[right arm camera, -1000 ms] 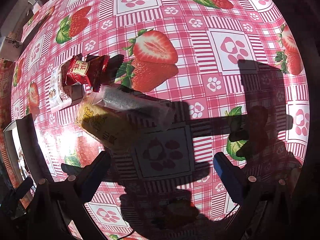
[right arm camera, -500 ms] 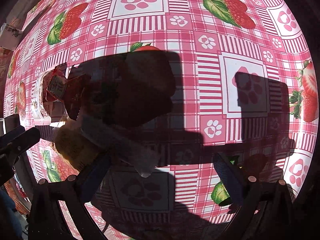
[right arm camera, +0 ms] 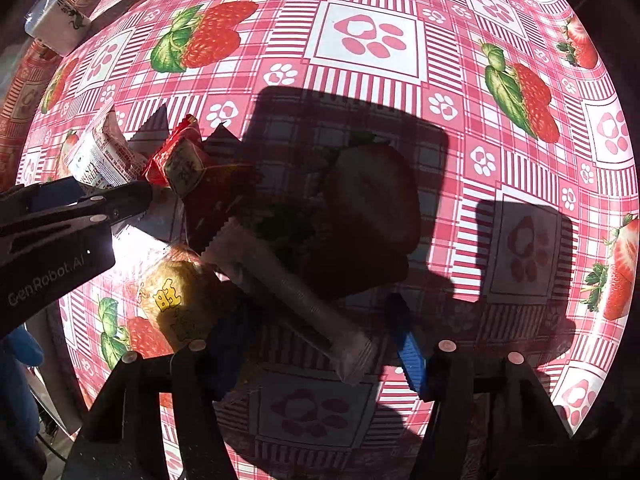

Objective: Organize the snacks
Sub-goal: 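Drop a cranberry packet in the tray with the left tool while the right tool reaches the cracker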

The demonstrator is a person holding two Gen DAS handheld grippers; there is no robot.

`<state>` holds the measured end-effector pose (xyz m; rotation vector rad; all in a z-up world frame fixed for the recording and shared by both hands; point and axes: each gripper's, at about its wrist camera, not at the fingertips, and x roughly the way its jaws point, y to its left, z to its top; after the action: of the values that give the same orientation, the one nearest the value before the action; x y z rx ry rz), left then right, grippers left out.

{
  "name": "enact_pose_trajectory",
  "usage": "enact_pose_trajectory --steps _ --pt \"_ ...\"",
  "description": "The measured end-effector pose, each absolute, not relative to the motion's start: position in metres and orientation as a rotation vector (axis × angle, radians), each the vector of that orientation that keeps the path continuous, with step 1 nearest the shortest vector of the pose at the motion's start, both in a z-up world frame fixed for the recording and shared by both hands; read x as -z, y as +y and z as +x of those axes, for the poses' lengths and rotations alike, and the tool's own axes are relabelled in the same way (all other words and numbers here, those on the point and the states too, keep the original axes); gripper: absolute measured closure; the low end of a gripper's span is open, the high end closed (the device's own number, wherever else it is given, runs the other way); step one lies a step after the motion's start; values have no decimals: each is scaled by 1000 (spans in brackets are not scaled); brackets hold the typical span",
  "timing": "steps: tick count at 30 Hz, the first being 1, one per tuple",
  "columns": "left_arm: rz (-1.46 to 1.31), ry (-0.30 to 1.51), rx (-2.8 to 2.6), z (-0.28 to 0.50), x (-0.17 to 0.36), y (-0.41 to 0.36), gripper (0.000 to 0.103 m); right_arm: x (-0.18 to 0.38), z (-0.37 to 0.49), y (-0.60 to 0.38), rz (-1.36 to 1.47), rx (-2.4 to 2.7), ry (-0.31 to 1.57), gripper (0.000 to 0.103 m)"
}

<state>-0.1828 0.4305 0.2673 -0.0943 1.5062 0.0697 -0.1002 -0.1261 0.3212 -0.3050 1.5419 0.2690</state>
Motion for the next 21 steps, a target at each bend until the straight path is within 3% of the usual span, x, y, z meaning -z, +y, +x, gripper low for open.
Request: enact_pose_trajectory --steps 1,2,3,5,16,18,19,20,21 --pt "-95 1507 -64 -183 -268 430 69 -323 -102 -125 -310 -281 1545 78" --pt "-98 1512 -60 -184 -268 430 76 -324 -104 -126 -311 -286 1548 83" --pt "-102 1515 -57 -187 -269 433 85 -324 -105 -127 -305 -288 1550 83" --pt "-87 1517 -50 -199 -269 435 92 -330 -124 -132 -273 -293 1565 83" --pt "-145 1600 -16 -346 -270 444 92 -322 -199 -174 -169 -301 1651 83" --pt "-161 1620 -10 -363 -269 449 85 -321 -211 -183 -144 -288 1662 82" --pt "-159 1622 -9 -370 -269 451 80 -321 -217 -187 -131 -279 1660 76" --pt "-151 1622 -11 -381 -270 456 70 -321 -221 -190 -130 -267 1660 49" --pt "-140 1620 -15 -395 -270 462 60 -319 -226 -194 -142 -244 1662 29"
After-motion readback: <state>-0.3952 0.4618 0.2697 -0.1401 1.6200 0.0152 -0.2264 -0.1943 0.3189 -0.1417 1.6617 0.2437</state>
